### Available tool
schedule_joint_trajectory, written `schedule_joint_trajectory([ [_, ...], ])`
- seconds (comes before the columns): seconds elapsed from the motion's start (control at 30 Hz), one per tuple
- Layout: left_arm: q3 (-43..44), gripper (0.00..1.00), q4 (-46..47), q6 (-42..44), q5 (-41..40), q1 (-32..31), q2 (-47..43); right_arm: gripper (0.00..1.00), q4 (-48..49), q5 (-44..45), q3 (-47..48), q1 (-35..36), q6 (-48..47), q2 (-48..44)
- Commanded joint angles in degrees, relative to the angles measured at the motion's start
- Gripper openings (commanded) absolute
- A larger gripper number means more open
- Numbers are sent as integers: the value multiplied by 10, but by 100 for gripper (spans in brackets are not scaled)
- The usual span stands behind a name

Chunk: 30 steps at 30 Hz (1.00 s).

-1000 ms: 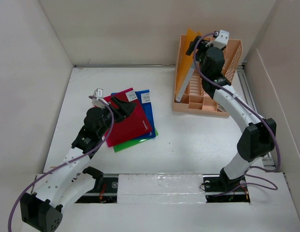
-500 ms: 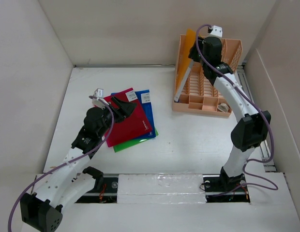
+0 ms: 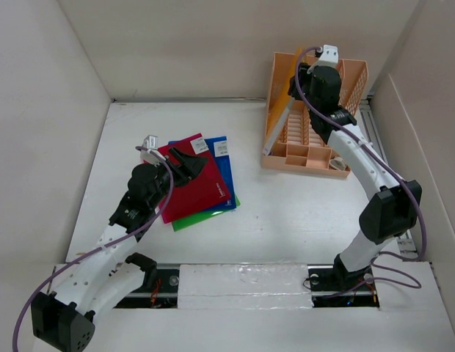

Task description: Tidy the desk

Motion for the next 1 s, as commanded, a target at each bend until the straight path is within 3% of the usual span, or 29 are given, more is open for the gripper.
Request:
schedule_joint_trajectory([
  [0.0, -5, 64, 33, -2, 10, 2, -10, 0, 116, -1, -19, 3, -44, -36],
  [0.23, -5, 64, 32, -2, 10, 2, -7, 0, 229, -69, -55, -16, -75, -46],
  [0.6, -6, 64, 34, -3, 12, 2, -1, 0, 307, -184, -75, -47, -118, -51],
  [0.8, -6, 64, 35, -3, 10, 2, -1, 0, 334, -199, -110, -53, -119, -50],
  [0.97, -5, 64, 37, -3, 10, 2, 2, 0, 431, -164, -190, -27, -144, -66],
])
